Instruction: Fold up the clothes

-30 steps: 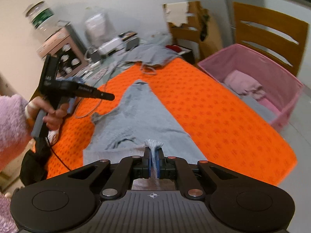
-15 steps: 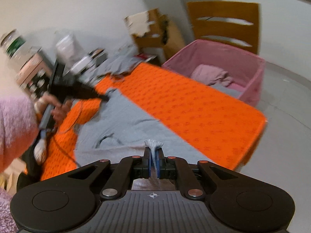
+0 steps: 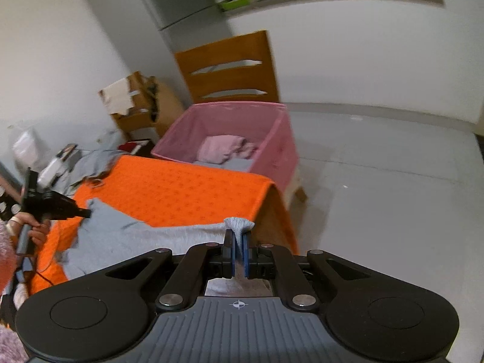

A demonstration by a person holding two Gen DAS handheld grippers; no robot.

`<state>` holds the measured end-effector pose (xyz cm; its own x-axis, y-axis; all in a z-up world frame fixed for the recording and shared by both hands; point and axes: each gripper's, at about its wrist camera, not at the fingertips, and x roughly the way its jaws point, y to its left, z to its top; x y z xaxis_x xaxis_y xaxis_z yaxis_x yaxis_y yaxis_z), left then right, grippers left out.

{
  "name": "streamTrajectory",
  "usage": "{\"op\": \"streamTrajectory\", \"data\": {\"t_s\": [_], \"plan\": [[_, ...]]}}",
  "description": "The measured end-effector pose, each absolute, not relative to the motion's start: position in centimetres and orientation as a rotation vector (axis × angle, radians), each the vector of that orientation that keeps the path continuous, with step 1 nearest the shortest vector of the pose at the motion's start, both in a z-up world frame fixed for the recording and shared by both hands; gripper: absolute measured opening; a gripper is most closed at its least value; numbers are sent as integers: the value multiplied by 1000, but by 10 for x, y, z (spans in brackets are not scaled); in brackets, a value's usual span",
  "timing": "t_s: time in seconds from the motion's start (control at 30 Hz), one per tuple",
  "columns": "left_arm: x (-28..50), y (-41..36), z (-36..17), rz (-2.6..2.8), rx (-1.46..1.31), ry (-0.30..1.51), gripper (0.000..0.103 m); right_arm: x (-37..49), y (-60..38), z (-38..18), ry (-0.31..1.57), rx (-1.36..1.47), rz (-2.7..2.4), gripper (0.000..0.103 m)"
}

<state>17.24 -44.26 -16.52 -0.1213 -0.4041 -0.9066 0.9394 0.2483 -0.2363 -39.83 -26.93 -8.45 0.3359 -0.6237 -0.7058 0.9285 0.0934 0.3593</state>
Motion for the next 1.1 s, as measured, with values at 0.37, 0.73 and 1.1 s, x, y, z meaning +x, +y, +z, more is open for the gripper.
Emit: {"op": "streamTrajectory", "data": {"t_s": [0.37, 0.73, 1.1], "plan": [[174, -448, -160, -1214, 513, 1213, 1, -430, -250, -101, 399, 977, -1270, 7], [145, -426, -112, -1347, 353, 1080, 7, -441, -248, -119, 410, 1074, -1266, 7], [90, -397, -126, -1471, 605, 913, 11, -447, -245, -130, 435, 1122, -1265, 7]]}}
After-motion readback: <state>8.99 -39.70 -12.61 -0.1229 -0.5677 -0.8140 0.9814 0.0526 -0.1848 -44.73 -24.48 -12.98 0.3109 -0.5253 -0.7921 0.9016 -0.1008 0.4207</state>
